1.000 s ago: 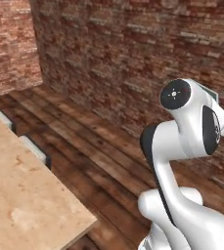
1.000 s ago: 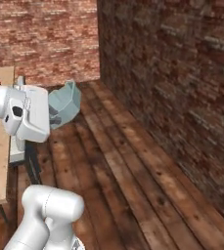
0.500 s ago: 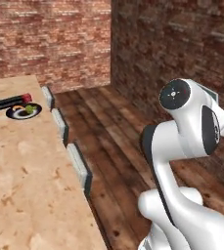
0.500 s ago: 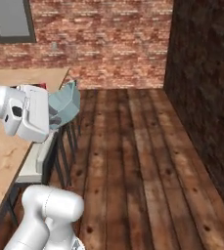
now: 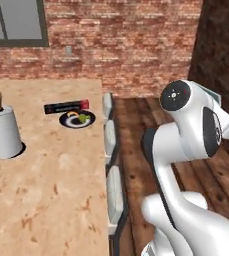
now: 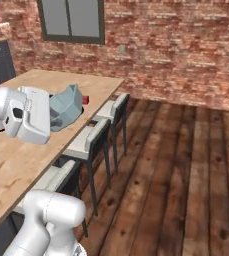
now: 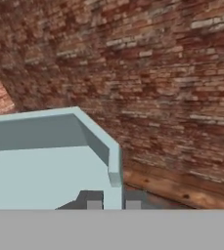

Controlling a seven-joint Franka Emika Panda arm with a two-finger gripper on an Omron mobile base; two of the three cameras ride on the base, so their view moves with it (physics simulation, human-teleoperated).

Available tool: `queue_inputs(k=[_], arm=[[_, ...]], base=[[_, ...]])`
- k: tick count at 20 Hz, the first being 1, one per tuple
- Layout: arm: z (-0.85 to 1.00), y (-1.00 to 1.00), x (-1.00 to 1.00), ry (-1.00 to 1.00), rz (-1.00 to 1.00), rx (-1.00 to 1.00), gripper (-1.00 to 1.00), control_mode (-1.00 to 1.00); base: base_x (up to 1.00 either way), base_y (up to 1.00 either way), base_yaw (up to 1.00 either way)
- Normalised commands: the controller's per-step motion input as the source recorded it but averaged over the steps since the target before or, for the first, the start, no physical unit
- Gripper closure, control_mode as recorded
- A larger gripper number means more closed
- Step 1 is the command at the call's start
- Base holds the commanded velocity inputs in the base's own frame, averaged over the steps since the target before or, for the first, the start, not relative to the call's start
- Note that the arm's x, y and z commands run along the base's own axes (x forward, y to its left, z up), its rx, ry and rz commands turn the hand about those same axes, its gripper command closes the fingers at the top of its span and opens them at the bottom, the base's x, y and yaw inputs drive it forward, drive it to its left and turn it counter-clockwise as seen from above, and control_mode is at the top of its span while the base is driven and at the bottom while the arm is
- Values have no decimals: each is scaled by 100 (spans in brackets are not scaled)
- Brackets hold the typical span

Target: Retrieve the tupperware and aluminum foil from the cabinet and place them on the dining counter near the plate with broccoli and shrimp to prepare for storing leftovers.

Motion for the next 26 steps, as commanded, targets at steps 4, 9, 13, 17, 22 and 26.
queue_inputs(k=[4, 9, 13, 17, 22, 26], arm=[[0, 0, 0, 0, 0, 0, 100, 100], [0, 0, 0, 0, 0, 0, 100, 100], [0, 0, 0, 0, 0, 0, 100, 100], [0, 0, 0, 0, 0, 0, 100, 100], [0, 0, 0, 0, 0, 0, 100, 100], [0, 0, 0, 0, 0, 0, 100, 100]], base=[[100, -32, 60], [100, -33, 61], [99, -39, 61], [84, -68, 53], [69, -83, 49], [34, -100, 37]])
